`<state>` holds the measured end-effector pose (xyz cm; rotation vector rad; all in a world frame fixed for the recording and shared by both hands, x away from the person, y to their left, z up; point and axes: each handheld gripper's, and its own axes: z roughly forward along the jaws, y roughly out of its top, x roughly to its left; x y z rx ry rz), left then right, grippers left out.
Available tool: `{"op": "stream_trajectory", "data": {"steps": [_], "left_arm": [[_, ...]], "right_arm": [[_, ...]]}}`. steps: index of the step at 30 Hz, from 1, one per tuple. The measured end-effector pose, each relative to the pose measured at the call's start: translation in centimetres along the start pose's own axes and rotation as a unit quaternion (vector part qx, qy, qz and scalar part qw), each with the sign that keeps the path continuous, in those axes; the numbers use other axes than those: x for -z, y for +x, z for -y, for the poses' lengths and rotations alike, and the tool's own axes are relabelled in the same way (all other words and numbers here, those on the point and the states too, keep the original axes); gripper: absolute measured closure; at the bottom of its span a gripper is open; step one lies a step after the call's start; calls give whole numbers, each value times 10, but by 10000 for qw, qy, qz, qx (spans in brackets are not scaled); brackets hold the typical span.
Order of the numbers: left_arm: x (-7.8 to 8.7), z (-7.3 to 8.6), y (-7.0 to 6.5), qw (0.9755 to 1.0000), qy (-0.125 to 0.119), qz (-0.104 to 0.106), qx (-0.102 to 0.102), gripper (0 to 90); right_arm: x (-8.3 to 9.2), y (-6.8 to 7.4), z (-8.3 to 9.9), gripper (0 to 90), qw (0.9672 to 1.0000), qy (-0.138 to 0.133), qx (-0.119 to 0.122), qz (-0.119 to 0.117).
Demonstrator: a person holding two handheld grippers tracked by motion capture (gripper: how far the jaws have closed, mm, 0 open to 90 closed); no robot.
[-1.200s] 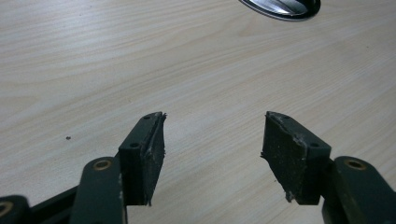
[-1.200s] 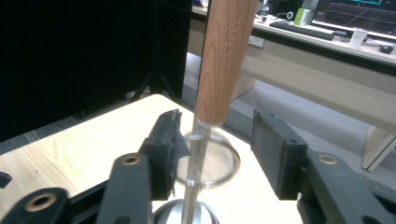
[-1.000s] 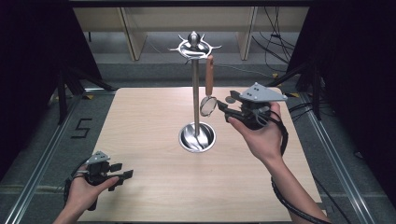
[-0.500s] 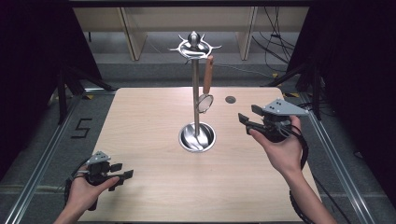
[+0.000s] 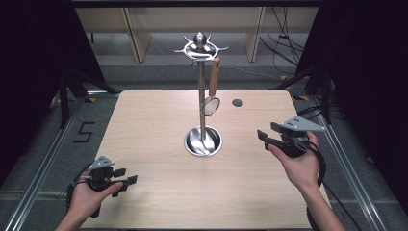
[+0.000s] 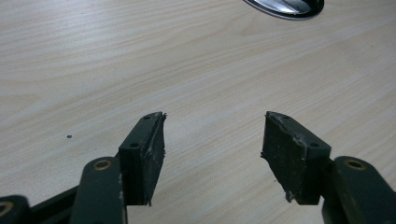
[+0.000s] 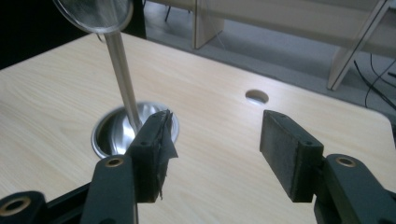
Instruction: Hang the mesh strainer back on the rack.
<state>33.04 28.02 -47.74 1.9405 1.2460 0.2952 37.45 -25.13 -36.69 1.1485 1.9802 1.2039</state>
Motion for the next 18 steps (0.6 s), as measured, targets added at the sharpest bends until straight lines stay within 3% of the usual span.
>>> {"op": "stream_trajectory", "data": {"steps": [2,7,8,10,15,17,18], "left_arm": [[-1,0,0,10000,-27,11,8,380],[-1,0,0,10000,31,22,11,380],[-1,0,0,10000,31,20,13,380],[-1,0,1,10000,47,-5,-40,380],[0,-1,3,9997,171,22,-172,380],[0,-1,2,9998,135,19,-136,380],[0,-1,2,9997,173,25,-171,381]], "right_arm": [[0,-3,14,442,9997,238,-84,27],[-4,-8,37,442,9990,403,-146,80],[-4,-6,41,443,9983,491,-305,47],[-9,-8,59,447,9981,499,-342,68],[-13,-8,73,457,9963,718,-465,41],[-13,-9,75,458,9969,694,-368,60],[-14,-8,75,459,9966,678,-458,73]]}}
